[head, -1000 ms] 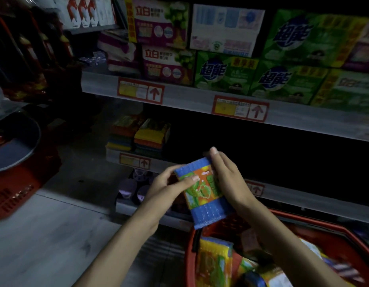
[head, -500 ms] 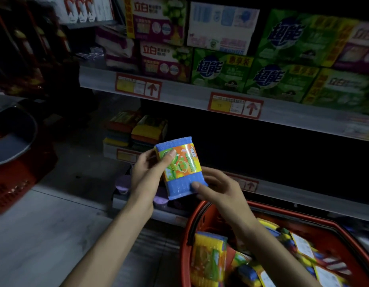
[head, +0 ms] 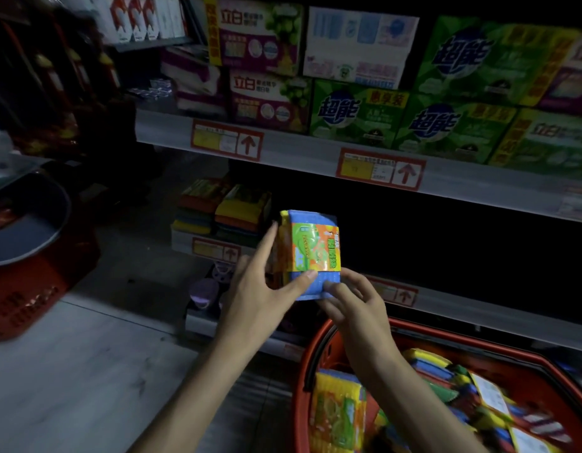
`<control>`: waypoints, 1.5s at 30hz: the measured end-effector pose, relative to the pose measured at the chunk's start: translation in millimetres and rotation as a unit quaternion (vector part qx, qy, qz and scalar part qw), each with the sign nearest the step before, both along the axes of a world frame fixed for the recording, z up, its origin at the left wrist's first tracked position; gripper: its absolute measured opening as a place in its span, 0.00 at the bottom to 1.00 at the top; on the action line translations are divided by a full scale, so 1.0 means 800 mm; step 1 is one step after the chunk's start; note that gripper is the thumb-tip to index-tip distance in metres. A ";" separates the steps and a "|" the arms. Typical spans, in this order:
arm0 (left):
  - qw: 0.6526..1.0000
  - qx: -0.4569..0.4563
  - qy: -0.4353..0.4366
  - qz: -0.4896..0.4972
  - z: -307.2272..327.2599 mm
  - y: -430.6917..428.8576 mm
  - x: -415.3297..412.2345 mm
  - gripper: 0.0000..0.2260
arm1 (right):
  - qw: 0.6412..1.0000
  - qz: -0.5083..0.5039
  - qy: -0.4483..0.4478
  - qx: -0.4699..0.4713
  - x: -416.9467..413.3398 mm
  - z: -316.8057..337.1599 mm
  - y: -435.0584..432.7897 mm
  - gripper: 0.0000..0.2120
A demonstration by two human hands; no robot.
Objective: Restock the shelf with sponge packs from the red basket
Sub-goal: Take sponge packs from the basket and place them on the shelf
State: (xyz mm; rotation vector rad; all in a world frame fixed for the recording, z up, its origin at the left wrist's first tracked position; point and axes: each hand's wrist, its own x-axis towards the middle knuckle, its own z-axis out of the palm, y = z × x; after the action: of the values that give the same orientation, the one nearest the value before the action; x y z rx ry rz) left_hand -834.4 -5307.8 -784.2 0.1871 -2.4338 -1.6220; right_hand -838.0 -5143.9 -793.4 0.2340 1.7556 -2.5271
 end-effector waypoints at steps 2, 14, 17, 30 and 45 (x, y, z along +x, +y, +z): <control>1.000 -0.005 -0.004 0.023 -0.002 0.001 0.002 0.43 | 1.000 -0.028 -0.004 -0.007 -0.004 -0.004 -0.006 0.11; 0.983 0.136 0.042 0.115 -0.012 0.006 -0.033 0.12 | 0.984 -0.101 0.083 0.123 -0.042 -0.012 -0.040 0.09; 0.977 0.155 0.055 0.136 -0.015 0.007 -0.045 0.09 | 0.963 -0.129 0.104 0.214 -0.054 -0.018 -0.046 0.10; 0.976 0.169 0.035 0.133 -0.019 -0.004 -0.075 0.15 | 0.972 -0.056 0.092 0.208 -0.077 -0.008 -0.067 0.11; 0.977 0.171 -0.016 0.125 -0.001 0.000 -0.063 0.24 | 0.953 0.027 0.109 0.282 -0.086 0.001 -0.064 0.27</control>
State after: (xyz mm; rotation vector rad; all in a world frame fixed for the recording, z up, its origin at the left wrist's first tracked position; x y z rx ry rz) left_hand -884.8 -5307.9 -784.9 0.5530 -2.0337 -1.9121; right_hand -906.6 -5195.1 -792.6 -0.0789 2.5004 -2.0150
